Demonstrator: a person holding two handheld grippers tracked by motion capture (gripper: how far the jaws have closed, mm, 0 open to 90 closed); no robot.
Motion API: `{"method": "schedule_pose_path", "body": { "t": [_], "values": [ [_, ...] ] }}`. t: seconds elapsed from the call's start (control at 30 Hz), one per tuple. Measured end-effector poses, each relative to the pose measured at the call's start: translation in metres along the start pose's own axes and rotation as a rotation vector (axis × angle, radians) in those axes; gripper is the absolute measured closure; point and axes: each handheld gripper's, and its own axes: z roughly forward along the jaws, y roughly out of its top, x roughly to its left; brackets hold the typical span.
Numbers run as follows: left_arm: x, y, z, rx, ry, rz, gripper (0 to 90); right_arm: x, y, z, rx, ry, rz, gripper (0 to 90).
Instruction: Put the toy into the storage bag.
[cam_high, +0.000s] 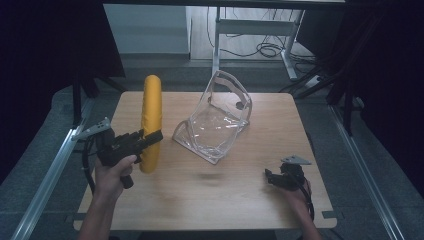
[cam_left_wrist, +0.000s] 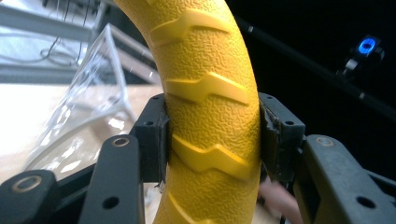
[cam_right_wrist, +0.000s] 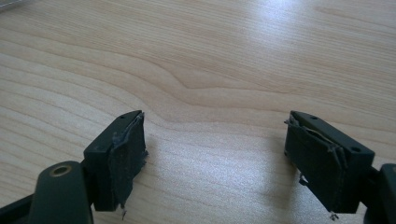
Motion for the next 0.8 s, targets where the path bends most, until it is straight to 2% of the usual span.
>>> {"method": "schedule_pose_path", "body": {
  "t": [0.03, 0.13, 0.17, 0.2, 0.33, 0.43, 0.57, 0.63, 0.67, 0.8],
  "values": [
    [0.000, 0.000, 0.000, 0.000, 0.000, 0.000, 50.8, 0.000, 0.000, 0.000, 0.000, 0.000, 0.000, 20.8],
    [-0.005, -0.001, 0.011, -0.048, -0.002, -0.008, 50.8, 0.000, 0.000, 0.000, 0.001, -0.001, 0.004, 20.8],
    [-0.009, 0.000, 0.017, -0.075, 0.004, 0.001, 50.8, 0.000, 0.000, 0.000, 0.000, 0.000, 0.005, 20.8],
    [-0.009, 0.000, 0.017, -0.075, 0.004, 0.001, 50.8, 0.000, 0.000, 0.000, 0.000, 0.000, 0.006, 20.8],
    [-0.021, 0.004, 0.029, -0.133, 0.054, 0.059, 50.8, 0.000, 0.000, 0.000, 0.000, -0.001, 0.006, 20.8],
    [-0.026, 0.006, 0.033, -0.143, 0.075, 0.086, 50.8, 0.000, 0.000, 0.000, 0.000, -0.001, 0.005, 20.8],
    [-0.036, 0.011, 0.041, -0.176, 0.091, 0.121, 50.7, 0.000, 0.000, 0.000, -0.002, -0.002, 0.006, 20.9],
    [-0.038, 0.012, 0.043, -0.187, 0.094, 0.124, 50.8, 0.000, 0.000, 0.000, -0.002, -0.002, 0.006, 20.9],
    [-0.041, 0.014, 0.046, -0.210, 0.099, 0.134, 50.8, 0.000, 0.000, 0.000, -0.002, -0.002, 0.006, 20.9],
    [-0.046, 0.018, 0.051, -0.228, 0.104, 0.150, 50.8, 0.000, 0.000, 0.000, -0.002, -0.004, 0.007, 20.9]
  ]
}}
